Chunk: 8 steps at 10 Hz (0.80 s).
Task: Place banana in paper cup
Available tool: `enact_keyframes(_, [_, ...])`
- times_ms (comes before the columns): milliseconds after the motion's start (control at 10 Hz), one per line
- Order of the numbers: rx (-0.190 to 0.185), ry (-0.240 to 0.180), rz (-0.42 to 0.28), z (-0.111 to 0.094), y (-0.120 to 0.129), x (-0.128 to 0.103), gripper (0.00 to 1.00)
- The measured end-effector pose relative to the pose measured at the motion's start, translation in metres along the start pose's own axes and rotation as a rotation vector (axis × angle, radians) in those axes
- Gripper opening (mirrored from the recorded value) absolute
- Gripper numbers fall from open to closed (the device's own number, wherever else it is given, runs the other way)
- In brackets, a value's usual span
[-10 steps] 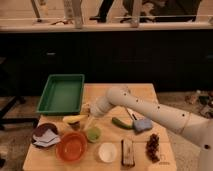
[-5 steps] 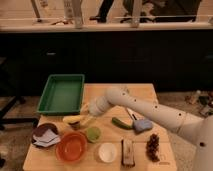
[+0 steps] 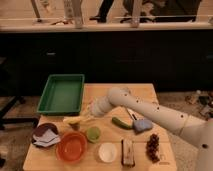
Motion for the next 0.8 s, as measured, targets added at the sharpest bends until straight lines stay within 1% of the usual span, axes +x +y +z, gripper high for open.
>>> enact_keyframes(300, [-0.003,-0.003,-0.015,-0.001,0.003,-0.005,0.00])
enact_keyframes(500, [-0.008,0.012,-0.038,-0.004,0.003,-0.011,0.00])
enact_keyframes(800, [-0.009,0.014,-0.056,-0.007,0.002,-0.020,0.00])
